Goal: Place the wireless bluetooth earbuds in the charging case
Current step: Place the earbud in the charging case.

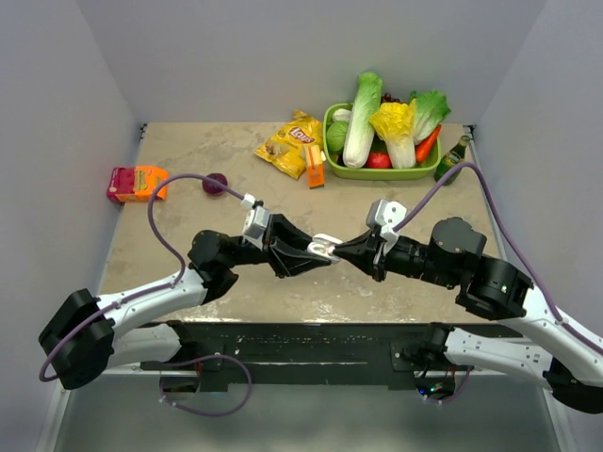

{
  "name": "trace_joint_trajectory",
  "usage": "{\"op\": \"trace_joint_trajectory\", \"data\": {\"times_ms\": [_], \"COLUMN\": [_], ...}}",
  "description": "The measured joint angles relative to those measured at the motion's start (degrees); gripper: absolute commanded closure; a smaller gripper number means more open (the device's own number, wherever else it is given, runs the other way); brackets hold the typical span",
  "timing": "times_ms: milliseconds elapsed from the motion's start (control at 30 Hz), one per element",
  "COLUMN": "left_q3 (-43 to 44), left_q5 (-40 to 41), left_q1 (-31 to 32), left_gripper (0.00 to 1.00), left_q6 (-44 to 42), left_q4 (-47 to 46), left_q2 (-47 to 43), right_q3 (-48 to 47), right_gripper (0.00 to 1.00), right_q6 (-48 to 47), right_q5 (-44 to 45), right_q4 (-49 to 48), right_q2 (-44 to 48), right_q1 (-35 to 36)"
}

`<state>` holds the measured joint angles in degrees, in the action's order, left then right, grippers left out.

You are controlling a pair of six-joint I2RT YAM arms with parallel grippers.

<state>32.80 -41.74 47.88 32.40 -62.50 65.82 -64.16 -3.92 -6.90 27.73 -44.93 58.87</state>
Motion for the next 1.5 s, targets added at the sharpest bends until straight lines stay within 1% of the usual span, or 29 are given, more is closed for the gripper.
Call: {"op": "trace_joint_trajectory", "data": {"times_ms": [333,433,467,567,667,800,1033,1267,1400,1500], "left_q3": [0.0,0.0,0.0,0.0,-0.1,-0.5,-0.9,-2.6,-2.9,-3.6], "left_q5": [-0.3,-0.5,-0.7,-0.9,0.0,0.5,1.8,1.4,1.6,1.7], "left_q1": [-0.3,-0.3,-0.3,-0.3,-0.6,-0.6,-0.6,-0.2,-0.2,-0.2], "left_gripper": [1.00,1.00,1.00,1.00,1.00,1.00,1.00,1.00,1.00,1.00], "left_q6": [0.0,0.1,0.2,0.6,0.9,1.0,0.4,-0.8,-2.0,-2.6], "left_q4": [-0.1,-0.4,-0.5,-1.7,-2.6,-2.9,-3.0,-3.3,-2.0,-1.6], "left_q2": [-1.1,-1.1,-1.1,-1.1,-1.1,-1.1,-1.5,-3.0,-3.1,-3.1], "right_q3": [0.0,0.0,0.0,0.0,0.3,0.3,0.2,1.5,1.4,1.3], "right_gripper": [1.00,0.80,0.70,0.59,0.55,0.51,0.49,0.49,0.50,0.50], "right_q6": [0.0,0.1,0.3,1.1,1.8,3.0,6.1,10.0,12.3,13.4], "right_q5": [-0.3,-0.4,-0.4,-0.2,-0.3,-0.3,0.7,16.0,22.9,24.7], "right_q4": [-0.1,-0.2,-0.2,-0.1,0.1,0.0,0.1,-3.0,-3.3,-2.6], "right_q2": [0.1,0.1,0.1,0.0,-0.1,0.0,2.2,9.0,6.7,2.8], "right_q1": [0.4,0.4,0.4,0.4,0.6,0.7,0.7,0.1,0.0,0.0]}}
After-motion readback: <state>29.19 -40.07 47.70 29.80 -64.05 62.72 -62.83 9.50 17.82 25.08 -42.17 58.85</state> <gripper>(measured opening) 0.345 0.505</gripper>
